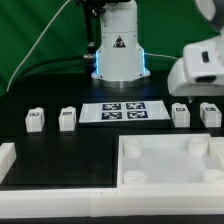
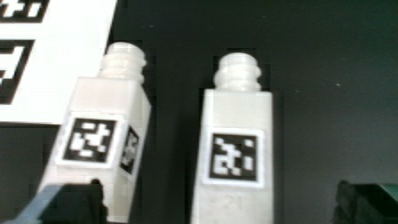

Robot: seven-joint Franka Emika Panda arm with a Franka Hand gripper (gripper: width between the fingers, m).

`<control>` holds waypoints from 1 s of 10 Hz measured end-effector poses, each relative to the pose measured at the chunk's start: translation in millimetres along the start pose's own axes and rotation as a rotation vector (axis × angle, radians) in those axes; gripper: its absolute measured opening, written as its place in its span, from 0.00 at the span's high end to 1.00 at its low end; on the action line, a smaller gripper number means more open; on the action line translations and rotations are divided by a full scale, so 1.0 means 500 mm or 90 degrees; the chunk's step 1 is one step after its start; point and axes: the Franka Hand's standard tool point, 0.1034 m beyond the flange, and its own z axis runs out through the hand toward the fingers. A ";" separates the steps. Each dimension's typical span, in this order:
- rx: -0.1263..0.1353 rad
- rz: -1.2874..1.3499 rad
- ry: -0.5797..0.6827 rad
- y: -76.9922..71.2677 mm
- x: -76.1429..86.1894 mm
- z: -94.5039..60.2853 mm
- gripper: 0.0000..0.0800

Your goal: Assemble one leg

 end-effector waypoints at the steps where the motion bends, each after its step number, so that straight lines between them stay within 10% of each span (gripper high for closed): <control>1: -0.004 0.003 -0.028 -0.003 -0.001 0.011 0.19; 10: -0.010 -0.005 -0.057 -0.021 0.022 0.045 0.19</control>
Offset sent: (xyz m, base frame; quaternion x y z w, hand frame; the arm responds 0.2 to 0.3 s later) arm 0.0000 0.0000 0.0000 0.0000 0.0000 0.0000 1.0000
